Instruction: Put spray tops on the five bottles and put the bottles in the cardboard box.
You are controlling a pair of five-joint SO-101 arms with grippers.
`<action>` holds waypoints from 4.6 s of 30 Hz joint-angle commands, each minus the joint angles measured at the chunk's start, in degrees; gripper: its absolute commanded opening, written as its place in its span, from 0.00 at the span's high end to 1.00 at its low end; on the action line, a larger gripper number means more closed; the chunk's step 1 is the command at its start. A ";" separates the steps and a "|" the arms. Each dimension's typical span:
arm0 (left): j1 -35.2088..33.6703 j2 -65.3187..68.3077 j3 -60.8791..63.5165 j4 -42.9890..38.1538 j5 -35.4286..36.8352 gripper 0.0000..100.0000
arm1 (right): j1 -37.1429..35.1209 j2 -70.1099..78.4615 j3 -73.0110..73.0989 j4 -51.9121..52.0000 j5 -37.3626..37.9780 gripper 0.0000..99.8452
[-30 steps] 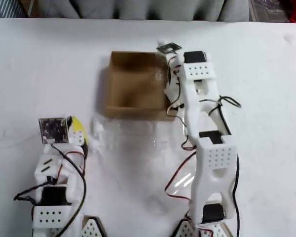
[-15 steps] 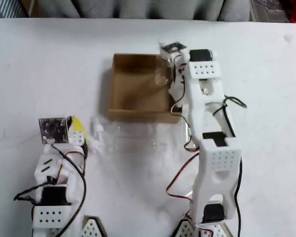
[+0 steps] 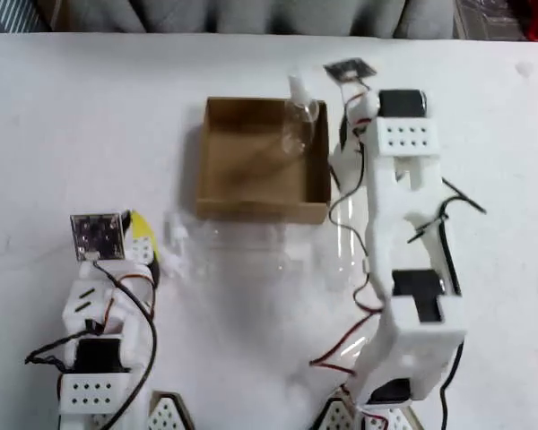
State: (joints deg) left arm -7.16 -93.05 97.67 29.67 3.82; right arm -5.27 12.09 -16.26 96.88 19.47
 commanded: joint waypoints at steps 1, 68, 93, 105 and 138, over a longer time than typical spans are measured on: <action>-0.48 -0.57 -0.35 -2.20 -0.79 0.98 | 0.57 -7.96 7.65 1.19 -0.79 0.74; -0.57 -0.57 -0.35 -1.76 -0.79 0.98 | 15.52 -40.48 69.63 -14.73 20.31 0.98; -0.57 -0.57 -0.35 -1.76 -0.79 0.98 | -0.84 -41.01 56.44 1.63 42.99 0.87; -0.66 -0.57 -0.35 -1.85 -0.79 0.98 | -12.53 -41.10 68.84 1.63 60.48 0.74; -0.66 -0.57 -0.35 -1.93 -0.79 0.98 | -22.29 -41.19 78.68 -24.31 43.60 0.80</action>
State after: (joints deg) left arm -7.25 -93.05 97.67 29.67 3.82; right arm -27.16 -27.91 63.38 73.23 63.43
